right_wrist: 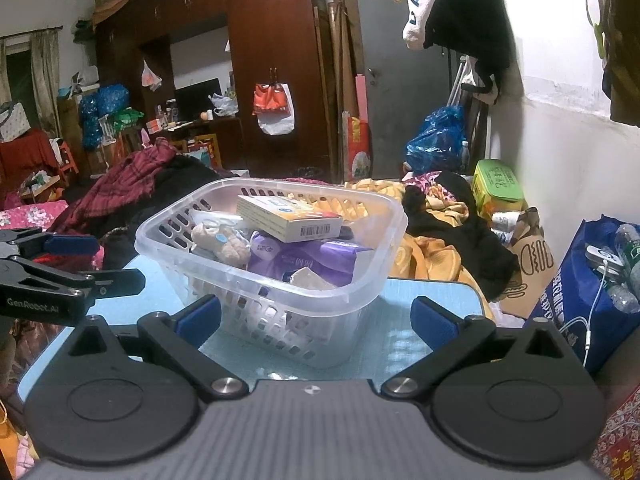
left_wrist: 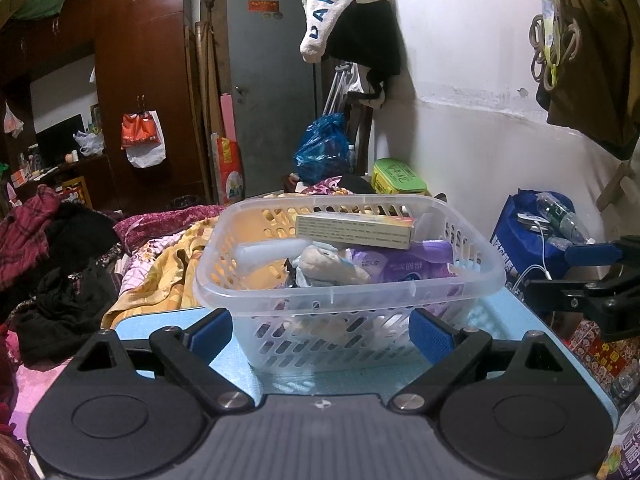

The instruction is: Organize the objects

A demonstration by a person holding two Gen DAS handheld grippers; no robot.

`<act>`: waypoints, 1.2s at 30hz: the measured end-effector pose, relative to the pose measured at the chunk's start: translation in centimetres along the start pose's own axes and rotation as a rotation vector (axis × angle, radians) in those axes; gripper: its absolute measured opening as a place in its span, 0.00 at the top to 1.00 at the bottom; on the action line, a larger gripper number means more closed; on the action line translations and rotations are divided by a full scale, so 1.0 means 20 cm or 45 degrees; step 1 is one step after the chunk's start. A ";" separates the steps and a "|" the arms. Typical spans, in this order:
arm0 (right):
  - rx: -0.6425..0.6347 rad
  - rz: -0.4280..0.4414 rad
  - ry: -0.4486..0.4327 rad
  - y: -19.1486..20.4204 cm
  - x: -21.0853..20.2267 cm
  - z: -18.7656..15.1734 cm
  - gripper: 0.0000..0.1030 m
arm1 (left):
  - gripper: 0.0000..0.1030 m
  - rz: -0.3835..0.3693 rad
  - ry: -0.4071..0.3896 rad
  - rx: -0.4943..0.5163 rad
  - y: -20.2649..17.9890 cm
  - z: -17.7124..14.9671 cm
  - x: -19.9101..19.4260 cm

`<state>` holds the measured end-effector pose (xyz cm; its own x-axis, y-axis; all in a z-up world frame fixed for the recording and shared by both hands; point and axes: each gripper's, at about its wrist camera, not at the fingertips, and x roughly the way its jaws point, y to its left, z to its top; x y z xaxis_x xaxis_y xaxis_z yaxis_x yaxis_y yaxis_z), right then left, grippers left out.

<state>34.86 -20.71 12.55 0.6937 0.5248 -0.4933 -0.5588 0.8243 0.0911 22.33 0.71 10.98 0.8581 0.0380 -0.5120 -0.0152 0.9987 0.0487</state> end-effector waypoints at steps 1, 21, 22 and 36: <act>0.000 -0.001 0.001 0.00 0.00 0.00 0.00 | 0.06 -0.001 0.001 0.001 0.00 0.00 0.00; 0.001 -0.017 -0.009 0.03 0.02 -0.01 0.00 | 0.06 -0.002 0.009 0.003 -0.03 0.00 0.02; 0.003 -0.017 -0.010 0.03 0.02 -0.01 0.00 | 0.06 -0.002 0.009 0.002 -0.03 0.00 0.02; 0.004 -0.015 -0.009 0.03 0.02 -0.01 0.00 | 0.06 0.013 -0.001 -0.002 -0.04 0.01 0.05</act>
<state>34.69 -20.08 12.26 0.7034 0.5165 -0.4883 -0.5493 0.8310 0.0878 23.25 -0.04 10.56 0.8581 0.0480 -0.5112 -0.0244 0.9983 0.0528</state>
